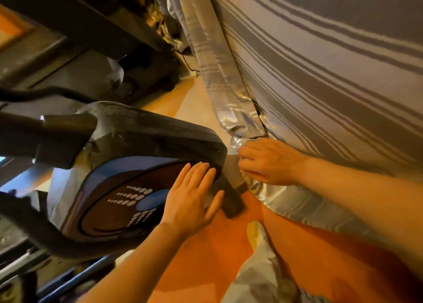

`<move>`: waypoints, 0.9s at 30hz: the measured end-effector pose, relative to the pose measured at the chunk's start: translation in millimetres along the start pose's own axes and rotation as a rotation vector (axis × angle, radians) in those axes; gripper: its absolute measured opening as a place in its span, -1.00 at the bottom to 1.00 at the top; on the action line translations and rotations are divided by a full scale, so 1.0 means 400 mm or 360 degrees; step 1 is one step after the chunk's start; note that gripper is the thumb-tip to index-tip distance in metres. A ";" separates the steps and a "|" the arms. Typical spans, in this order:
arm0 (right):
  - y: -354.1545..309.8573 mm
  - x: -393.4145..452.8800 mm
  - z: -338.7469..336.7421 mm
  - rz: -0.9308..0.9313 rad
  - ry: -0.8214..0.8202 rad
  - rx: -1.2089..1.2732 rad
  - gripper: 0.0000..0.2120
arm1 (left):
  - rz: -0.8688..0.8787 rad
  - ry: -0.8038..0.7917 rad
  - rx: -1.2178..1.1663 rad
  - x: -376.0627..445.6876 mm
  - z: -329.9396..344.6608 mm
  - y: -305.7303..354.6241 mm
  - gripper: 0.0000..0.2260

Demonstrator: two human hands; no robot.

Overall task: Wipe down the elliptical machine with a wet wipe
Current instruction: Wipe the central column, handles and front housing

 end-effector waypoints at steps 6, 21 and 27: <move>0.085 0.261 -0.032 -0.0338 0.0181 -0.0013 -0.75 | -0.0238 0.0008 0.0089 0.039 -0.082 -0.139 -0.47; 0.107 0.679 -0.034 -0.1026 0.0063 0.0231 -0.69 | -0.1123 0.0201 0.0134 -0.051 -0.218 -0.291 -0.47; 0.041 0.808 -0.013 -0.1375 -0.0014 0.0319 -0.68 | -0.1427 0.0320 0.0227 -0.108 -0.255 -0.305 -0.52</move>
Point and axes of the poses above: each hand's wrist, its own x-axis towards the middle knuckle, its own z-axis out of the palm, y = z × x, the point moved 4 cm from there along x, towards the middle knuckle, and after that the axes turned 1 degree about -y, right-handed, at the moved point
